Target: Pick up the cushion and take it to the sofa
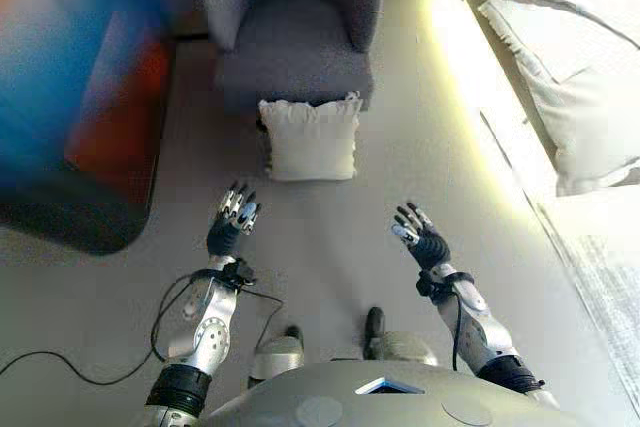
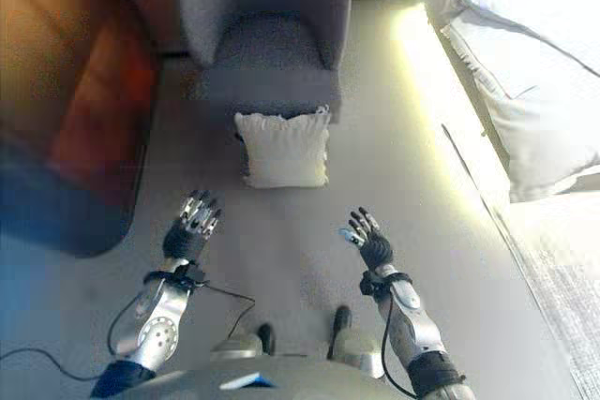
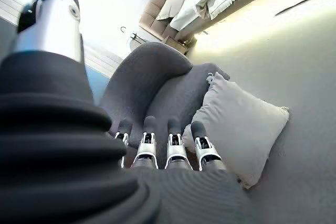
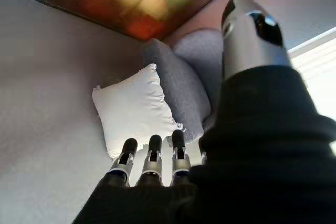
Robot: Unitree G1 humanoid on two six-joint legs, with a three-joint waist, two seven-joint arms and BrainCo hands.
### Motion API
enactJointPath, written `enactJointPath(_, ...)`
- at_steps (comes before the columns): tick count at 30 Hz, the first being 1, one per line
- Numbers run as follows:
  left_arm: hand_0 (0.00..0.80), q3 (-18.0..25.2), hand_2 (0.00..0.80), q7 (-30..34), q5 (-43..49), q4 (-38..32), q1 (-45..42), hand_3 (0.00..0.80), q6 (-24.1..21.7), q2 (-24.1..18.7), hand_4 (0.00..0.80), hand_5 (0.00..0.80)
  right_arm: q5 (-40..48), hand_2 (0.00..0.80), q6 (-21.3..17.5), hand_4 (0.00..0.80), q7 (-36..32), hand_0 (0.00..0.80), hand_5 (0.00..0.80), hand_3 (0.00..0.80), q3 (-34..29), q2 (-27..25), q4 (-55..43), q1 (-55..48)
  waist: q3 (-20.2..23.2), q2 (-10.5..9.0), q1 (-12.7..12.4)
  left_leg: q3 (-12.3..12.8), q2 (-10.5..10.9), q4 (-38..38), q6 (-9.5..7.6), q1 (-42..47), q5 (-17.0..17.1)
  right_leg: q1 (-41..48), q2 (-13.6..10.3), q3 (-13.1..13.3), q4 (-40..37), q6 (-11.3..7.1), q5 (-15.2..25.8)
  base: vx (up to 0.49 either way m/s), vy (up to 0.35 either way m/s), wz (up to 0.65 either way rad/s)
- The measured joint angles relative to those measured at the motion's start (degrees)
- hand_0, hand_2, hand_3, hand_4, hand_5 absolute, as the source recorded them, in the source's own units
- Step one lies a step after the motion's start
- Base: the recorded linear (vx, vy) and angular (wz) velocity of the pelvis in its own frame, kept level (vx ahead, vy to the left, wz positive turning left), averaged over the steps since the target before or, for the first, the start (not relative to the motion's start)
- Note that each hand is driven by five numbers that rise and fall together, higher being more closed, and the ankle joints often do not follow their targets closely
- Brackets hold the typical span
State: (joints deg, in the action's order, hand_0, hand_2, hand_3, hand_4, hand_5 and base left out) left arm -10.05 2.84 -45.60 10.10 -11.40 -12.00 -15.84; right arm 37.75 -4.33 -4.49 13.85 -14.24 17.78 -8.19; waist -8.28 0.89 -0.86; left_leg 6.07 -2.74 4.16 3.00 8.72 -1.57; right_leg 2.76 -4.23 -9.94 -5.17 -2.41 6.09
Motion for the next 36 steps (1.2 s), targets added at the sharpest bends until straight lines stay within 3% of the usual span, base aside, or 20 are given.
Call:
enactJointPath(28,0.0,0.0,0.0,0.39,2.19,0.0,-0.2,0.0,-0.99,-0.01,0.0,0.0,-0.27,0.0,-0.07,0.0,0.12,0.0,0.0,0.0,0.07,0.0,0.0,-0.14,0.1,-0.24,0.02,0.04,0.0,0.25,0.0,0.1,0.01,-0.01,0.02,0.0,0.0,-0.02,-0.01,0.0,0.0,0.0)
enactJointPath(33,0.0,0.0,0.0,-0.17,3.31,0.01,0.12,0.0,0.19,-0.21,0.0,0.0,-3.21,0.0,-1.62,0.0,2.45,0.0,0.0,0.0,0.04,-0.28,-0.13,0.24,0.11,-0.24,0.04,0.04,0.01,0.24,0.0,0.12,0.01,-0.01,0.03,0.01,0.0,-0.02,-0.01,0.0,0.0,0.0)
enactJointPath(36,0.0,0.64,0.0,4.02,-5.1,-0.03,0.7,0.0,3.56,0.41,0.0,0.0,3.24,0.0,-1.56,0.0,-0.65,0.0,0.0,0.0,-0.1,-0.06,-2.62,0.53,0.1,-0.23,0.03,0.05,-0.01,0.31,0.0,0.65,0.04,0.23,0.04,0.01,0.0,-0.02,-0.01,0.0,0.0,0.0)
